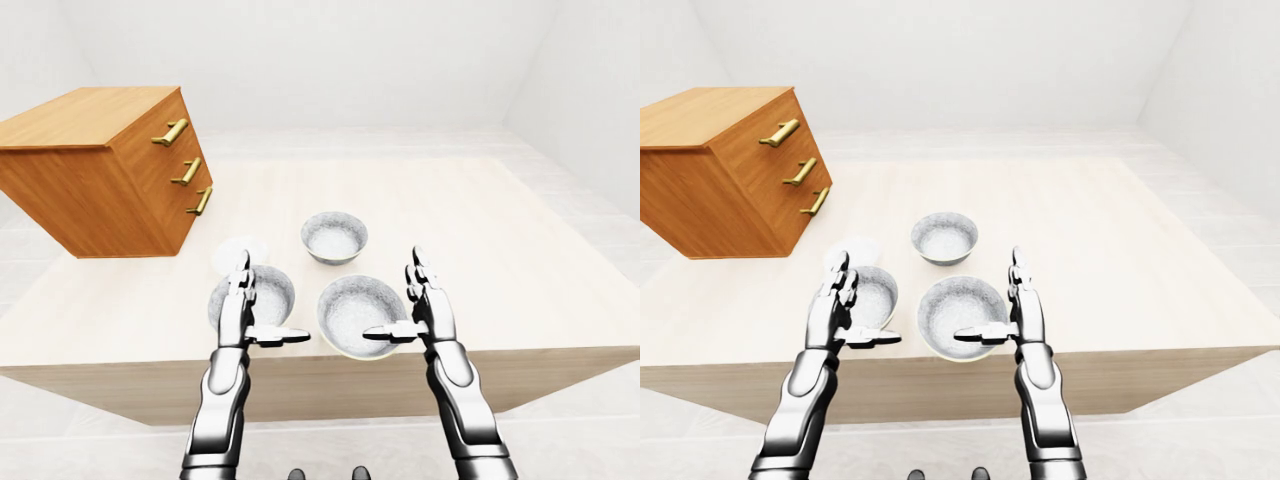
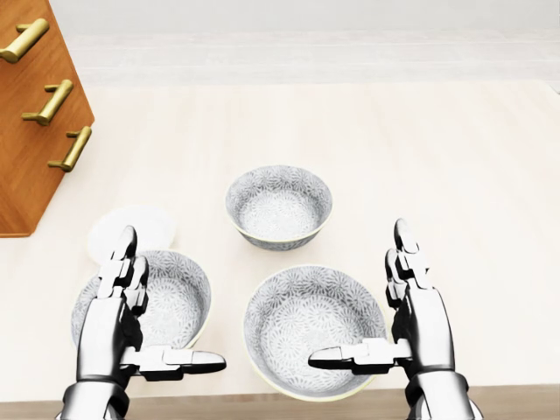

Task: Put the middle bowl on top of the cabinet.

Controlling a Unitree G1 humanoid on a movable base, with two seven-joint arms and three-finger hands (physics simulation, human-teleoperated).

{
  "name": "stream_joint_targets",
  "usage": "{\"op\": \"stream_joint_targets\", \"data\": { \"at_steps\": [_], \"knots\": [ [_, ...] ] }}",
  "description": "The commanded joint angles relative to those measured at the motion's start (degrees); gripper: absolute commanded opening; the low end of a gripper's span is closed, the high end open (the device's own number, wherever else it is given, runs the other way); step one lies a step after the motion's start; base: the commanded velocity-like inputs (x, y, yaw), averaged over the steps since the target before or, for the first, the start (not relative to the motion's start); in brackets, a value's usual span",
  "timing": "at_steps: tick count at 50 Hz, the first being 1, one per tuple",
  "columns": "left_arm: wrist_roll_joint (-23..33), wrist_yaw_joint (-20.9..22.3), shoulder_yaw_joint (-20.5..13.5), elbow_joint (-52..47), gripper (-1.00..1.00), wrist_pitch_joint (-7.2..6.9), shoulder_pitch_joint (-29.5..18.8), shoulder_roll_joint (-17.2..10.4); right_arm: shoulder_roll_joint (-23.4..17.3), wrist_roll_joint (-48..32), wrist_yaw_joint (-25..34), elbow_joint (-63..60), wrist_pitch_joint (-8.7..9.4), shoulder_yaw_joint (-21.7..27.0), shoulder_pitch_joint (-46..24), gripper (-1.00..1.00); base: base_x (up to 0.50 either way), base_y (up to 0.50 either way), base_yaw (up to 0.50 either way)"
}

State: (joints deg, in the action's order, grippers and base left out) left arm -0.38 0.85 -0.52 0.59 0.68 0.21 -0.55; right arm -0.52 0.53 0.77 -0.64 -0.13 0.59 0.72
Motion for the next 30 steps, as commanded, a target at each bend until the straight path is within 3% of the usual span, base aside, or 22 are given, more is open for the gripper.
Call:
{"op": "stream_joint_targets", "data": {
  "at_steps": [1,9,15,18,22,26,30],
  "knots": [
    [-0.25,0.75,-0.99,-2.51,1.0,-0.72,0.97,-0.54,-0.67,0.57,1.22,-1.77,1.0,1.07,0.39,1.0,0.0,0.0,0.0],
    [-0.14,0.68,-0.97,-5.86,1.0,-2.27,2.12,-0.24,-0.72,0.72,1.83,-2.82,1.69,1.46,0.4,1.0,0.0,0.0,0.0],
    [0.02,0.82,-0.82,-9.54,1.0,-3.43,3.56,-0.16,-0.69,0.5,2.05,-2.09,0.84,1.62,0.42,1.0,0.0,0.0,0.0],
    [-0.24,1.04,-0.72,-12.87,1.0,-5.68,4.12,-0.15,-0.66,0.83,1.83,-2.78,1.55,2.04,0.06,1.0,0.0,0.0,0.0],
    [-0.51,1.65,-0.54,-18.25,1.0,-5.68,6.08,-0.26,-0.26,2.06,1.83,-5.56,2.75,2.35,0.67,1.0,0.0,0.0,0.0],
    [-1.08,2.22,-1.28,-21.87,1.0,-5.68,6.62,-0.47,-0.4,2.38,1.75,-10.02,5.13,2.15,1.78,1.0,0.0,0.0,0.0],
    [-1.37,2.57,-1.81,-26.7,1.0,-5.68,7.85,-0.46,-0.49,2.65,2.02,-16.01,5.13,1.82,3.14,1.0,0.0,0.0,0.0]
  ]
}}
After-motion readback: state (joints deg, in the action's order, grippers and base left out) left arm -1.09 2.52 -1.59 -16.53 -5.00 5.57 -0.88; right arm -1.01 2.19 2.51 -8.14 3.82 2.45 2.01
